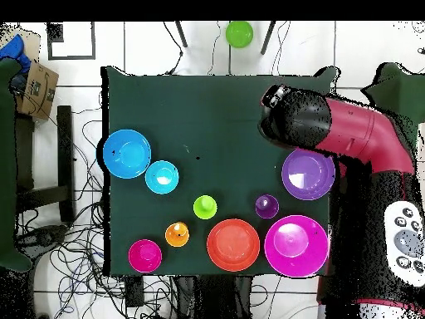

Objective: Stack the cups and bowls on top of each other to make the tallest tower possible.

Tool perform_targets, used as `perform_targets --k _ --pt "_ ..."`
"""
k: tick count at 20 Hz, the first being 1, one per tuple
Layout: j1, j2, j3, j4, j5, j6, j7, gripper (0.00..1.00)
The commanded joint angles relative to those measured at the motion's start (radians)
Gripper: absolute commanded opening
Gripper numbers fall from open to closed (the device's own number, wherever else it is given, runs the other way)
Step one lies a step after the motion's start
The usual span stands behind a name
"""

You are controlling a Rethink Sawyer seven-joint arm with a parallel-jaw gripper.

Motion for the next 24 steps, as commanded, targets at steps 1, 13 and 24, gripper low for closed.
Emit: perform_targets --k 1,13,24 --pt "0.014 -0.026 0.144 0.104 -0.065 0.117 -0.291 1.0" --pt "-0.065 -0.031 0.222 0.17 -0.103 -0.009 -0.304 1.0" --pt "-0.095 0.02 0.272 0.118 -0.162 -0.033 -0.26 1.0"
